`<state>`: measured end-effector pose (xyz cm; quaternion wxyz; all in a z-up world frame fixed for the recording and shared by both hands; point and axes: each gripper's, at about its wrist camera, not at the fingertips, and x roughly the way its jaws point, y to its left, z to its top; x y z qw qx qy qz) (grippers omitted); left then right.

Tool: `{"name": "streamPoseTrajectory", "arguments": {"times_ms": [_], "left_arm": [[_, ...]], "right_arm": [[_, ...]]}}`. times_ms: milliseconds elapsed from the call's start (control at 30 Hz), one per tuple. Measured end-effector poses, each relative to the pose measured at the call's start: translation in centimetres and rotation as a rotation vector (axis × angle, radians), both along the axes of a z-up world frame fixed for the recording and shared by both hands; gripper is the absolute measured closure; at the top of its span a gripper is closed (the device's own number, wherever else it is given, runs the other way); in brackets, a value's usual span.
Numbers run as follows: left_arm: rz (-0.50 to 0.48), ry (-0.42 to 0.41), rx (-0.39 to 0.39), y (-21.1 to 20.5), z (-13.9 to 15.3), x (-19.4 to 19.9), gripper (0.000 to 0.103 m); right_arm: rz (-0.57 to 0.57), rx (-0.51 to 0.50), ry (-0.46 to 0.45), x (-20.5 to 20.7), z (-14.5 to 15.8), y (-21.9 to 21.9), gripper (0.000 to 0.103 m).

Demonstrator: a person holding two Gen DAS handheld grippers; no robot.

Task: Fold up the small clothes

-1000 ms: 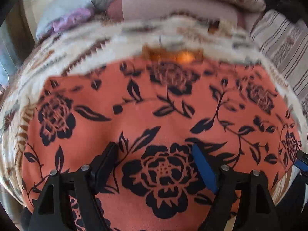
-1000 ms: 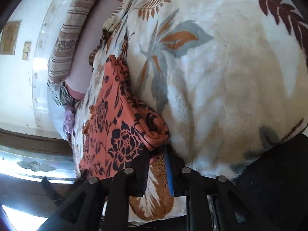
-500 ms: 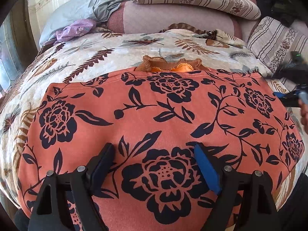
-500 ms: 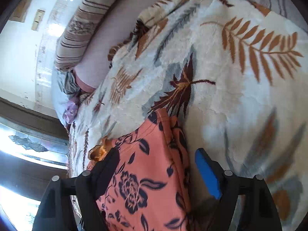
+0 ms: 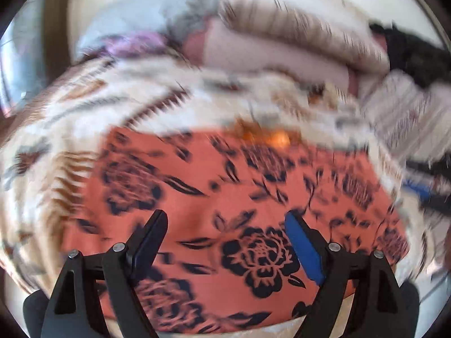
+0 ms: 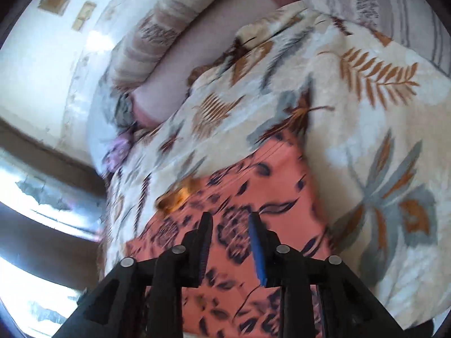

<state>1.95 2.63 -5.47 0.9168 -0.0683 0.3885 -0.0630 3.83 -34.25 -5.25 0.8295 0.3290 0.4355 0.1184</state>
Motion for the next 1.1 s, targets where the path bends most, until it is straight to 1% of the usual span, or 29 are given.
{"name": "streamPoseTrajectory", "arguments": {"times_ms": [33,67,100,133,167,200,233,267,300,333,400,467,533,600,667,767,900,1000,1033,1067,1100], "left_arm": [[0.026,-0.039,-0.003,1.3,0.8,-1.1,0.017],[0.054,-0.055,0.005,2.5,1.1,-2.0,0.017],[0.087,-0.038,0.016,3.8,0.8,-2.3,0.017],[0.123,0.022,0.034,5.0,-0.3,-2.2,0.017],[0.163,0.122,0.065,6.2,-2.2,-1.8,0.017],[0.186,0.249,0.099,7.3,-4.5,-1.3,0.02],[0.182,0.356,0.08,8.4,-6.5,-1.1,0.028],[0.19,0.31,0.001,9.5,-6.2,-1.9,0.028],[0.225,0.29,-0.004,10.1,-5.5,-2.5,0.028],[0.241,0.285,0.01,10.2,-4.9,-2.7,0.029],[0.247,0.235,0.029,10.1,-3.5,-3.1,0.029],[0.249,0.193,0.037,9.5,-2.1,-3.3,0.029],[0.215,0.154,0.013,8.5,-0.8,-3.1,0.029],[0.167,0.112,0.008,6.9,0.4,-2.4,0.029],[0.104,0.088,0.02,4.8,1.0,-1.3,0.028],[0.038,0.092,0.027,1.5,1.2,0.5,0.028],[-0.003,0.075,0.021,-2.1,1.4,1.9,0.028],[-0.016,0.067,0.048,-4.3,0.4,2.8,0.026],[-0.025,0.086,0.071,-4.9,-0.7,3.2,0.021],[-0.038,0.139,0.115,-5.5,-2.3,3.9,0.02],[-0.051,0.212,0.159,-6.0,-4.1,4.6,0.02]], "right_arm": [[0.038,0.044,-0.003,-0.9,-0.5,1.1,0.019],[0.06,0.071,-0.001,-1.4,-1.2,2.0,0.015],[0.089,0.078,0.011,-1.9,-2.2,2.9,0.015],[0.099,0.066,0.024,-2.0,-3.3,3.4,0.015],[0.08,0.051,0.047,-2.1,-4.6,3.5,0.015],[0.037,0.039,0.091,-1.9,-6.4,3.3,0.016],[-0.02,0.041,0.154,-1.9,-8.1,2.6,0.017],[-0.058,0.075,0.162,-2.2,-8.8,2.0,0.021],[-0.084,0.103,0.135,-2.8,-8.6,1.5,0.021],[-0.106,0.089,0.12,-3.4,-7.8,1.2,0.02],[-0.129,0.061,0.076,-4.8,-6.4,1.0,0.019],[-0.126,0.09,0.039,-6.5,-5.6,1.2,0.019],[-0.126,0.11,0.035,-8.3,-5.5,1.6,0.019],[-0.136,0.145,0.059,-10.0,-6.4,1.7,0.019],[-0.164,0.192,0.089,-11.0,-8.2,2.1,0.019],[-0.22,0.222,0.121,-11.9,-10.2,1.3,0.019],[-0.306,0.267,0.107,-11.1,-10.9,-1.6,0.019],[-0.351,0.306,0.094,-10.1,-11.1,-3.4,0.019],[-0.358,0.31,0.091,-9.9,-11.1,-3.8,0.019],[-0.364,0.314,0.087,-9.8,-11.1,-4.1,0.019],[-0.369,0.319,0.083,-9.6,-11.0,-4.2,0.019]]}}
